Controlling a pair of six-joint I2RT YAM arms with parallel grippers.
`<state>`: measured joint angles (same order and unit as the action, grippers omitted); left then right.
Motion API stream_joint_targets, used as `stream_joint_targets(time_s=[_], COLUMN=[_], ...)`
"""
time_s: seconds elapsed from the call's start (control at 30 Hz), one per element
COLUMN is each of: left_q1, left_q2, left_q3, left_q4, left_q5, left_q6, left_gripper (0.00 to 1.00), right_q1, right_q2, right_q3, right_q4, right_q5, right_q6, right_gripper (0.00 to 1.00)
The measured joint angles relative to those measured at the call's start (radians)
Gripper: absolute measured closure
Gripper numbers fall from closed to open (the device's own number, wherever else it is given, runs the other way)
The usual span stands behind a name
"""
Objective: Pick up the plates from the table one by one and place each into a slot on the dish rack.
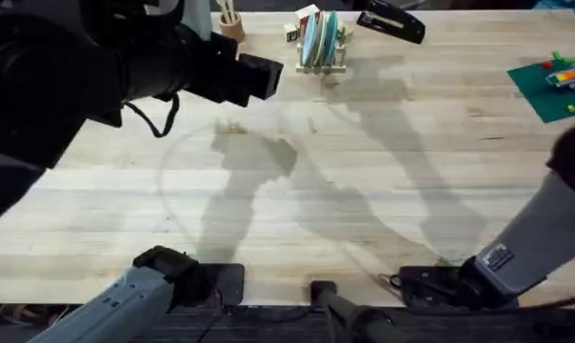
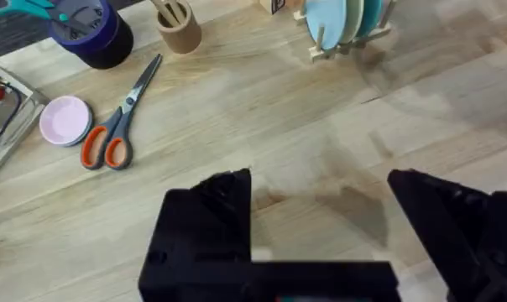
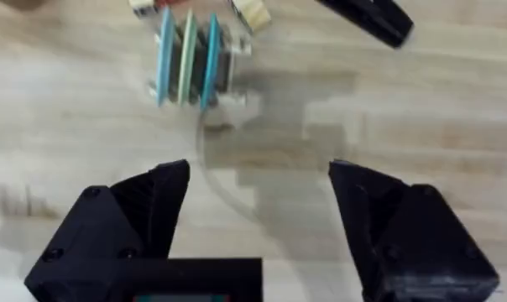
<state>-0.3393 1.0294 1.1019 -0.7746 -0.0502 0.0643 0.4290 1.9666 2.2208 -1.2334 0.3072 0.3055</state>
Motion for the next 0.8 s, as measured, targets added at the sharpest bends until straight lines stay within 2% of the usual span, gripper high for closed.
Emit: stream_joint_targets(time_s=[0.27, 0.5, 0.6, 0.8], left_q1=[0.0, 0.0, 0.0, 0.0], left_q2=[0.0, 0.0, 0.0, 0.0], left_q3=[0.0, 0.0, 0.0, 0.0], left_q4=[0.01, 0.021, 0.023, 0.023], left_q5=[0.0, 0.0, 0.0, 0.0], left_q6=[0.0, 0.0, 0.0, 0.0], left_gripper=[0.006, 0.006, 0.006, 0.006], right_q1=[0.0, 0.0, 0.0, 0.0], right_q2=[-0.095, -0.162, -0.235, -0.421], right_q3=[0.0, -0.026, -0.115, -0.378], right_q4=[-0.199, -0.247, -0.227, -0.092], right_q5=[0.0, -0.001, -0.001, -0.014], right_q6=[-0.035, -0.046, -0.049, -0.053], right_gripper=[0.008, 0.007, 0.006, 0.007])
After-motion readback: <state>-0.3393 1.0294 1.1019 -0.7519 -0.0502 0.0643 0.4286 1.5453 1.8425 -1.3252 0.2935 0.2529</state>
